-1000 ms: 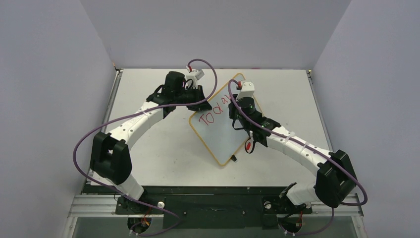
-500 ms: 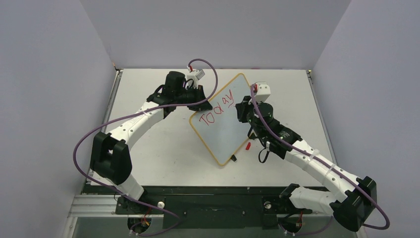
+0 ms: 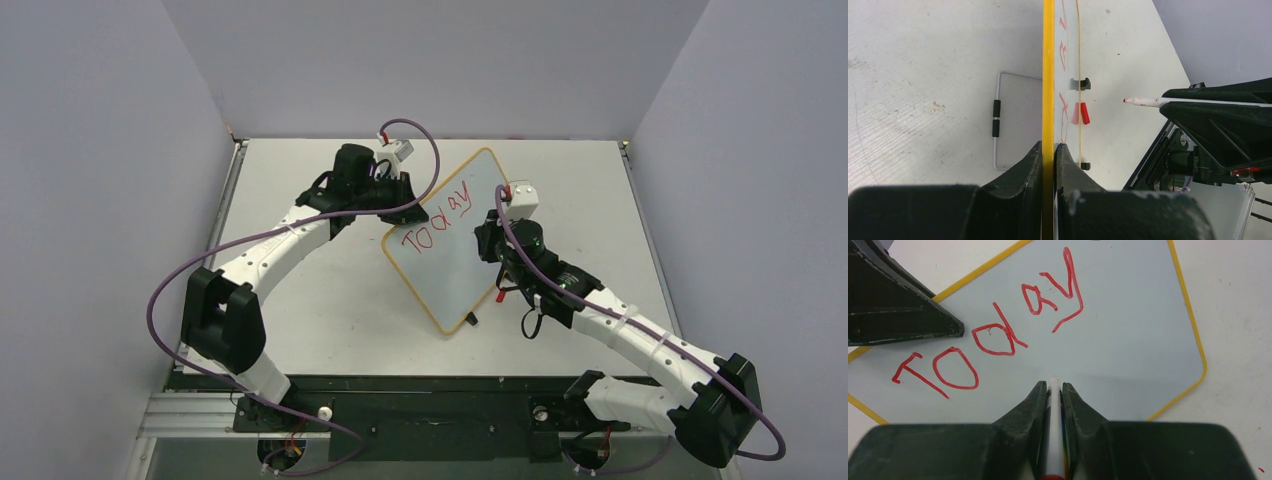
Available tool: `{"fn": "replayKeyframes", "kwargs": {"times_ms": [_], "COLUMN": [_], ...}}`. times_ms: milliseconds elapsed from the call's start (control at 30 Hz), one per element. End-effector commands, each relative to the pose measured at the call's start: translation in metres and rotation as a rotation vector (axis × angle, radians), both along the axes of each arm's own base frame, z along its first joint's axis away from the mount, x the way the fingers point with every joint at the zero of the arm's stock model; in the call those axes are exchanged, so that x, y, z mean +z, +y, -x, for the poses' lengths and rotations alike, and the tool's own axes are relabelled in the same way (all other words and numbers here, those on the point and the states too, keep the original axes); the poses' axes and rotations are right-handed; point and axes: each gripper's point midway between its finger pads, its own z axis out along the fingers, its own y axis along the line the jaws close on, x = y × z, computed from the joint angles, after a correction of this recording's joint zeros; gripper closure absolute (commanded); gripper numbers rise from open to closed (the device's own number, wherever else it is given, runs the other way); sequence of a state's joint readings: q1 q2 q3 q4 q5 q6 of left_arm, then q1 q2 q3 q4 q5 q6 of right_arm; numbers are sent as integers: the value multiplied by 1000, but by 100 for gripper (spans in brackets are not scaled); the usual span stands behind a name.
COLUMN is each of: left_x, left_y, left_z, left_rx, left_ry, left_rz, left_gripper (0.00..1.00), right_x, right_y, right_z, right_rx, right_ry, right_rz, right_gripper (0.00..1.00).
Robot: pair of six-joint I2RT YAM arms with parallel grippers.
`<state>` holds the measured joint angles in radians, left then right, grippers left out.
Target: Write a sentence on the whiteboard
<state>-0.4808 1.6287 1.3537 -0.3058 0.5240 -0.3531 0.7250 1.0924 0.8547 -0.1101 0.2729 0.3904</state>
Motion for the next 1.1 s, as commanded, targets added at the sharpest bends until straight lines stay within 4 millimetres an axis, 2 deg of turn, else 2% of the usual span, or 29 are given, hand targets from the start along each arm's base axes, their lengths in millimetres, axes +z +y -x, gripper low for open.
{"fn": "replayKeyframes", "kwargs": {"times_ms": [0, 400, 700, 1067], "left_x": [13, 11, 9, 7], "left_y": [16, 20, 21, 20], "left_z": [-12, -14, -15, -17], "left_rx": [34, 51, 57, 57], "left_ry": [-140, -145, -145, -140], "left_rz": [-79, -95, -100, -100], "left_gripper": [100, 100, 100, 100], "right_x": [8, 0, 3, -2], "right_y": [8, 37, 56, 78], "right_z": [4, 26, 45, 57], "right_rx": [23, 193, 322, 417], "right_ry": [-33, -78, -128, -137], "right_rz": [-45, -98, -171, -196], "right_gripper": [100, 100, 100, 100]}}
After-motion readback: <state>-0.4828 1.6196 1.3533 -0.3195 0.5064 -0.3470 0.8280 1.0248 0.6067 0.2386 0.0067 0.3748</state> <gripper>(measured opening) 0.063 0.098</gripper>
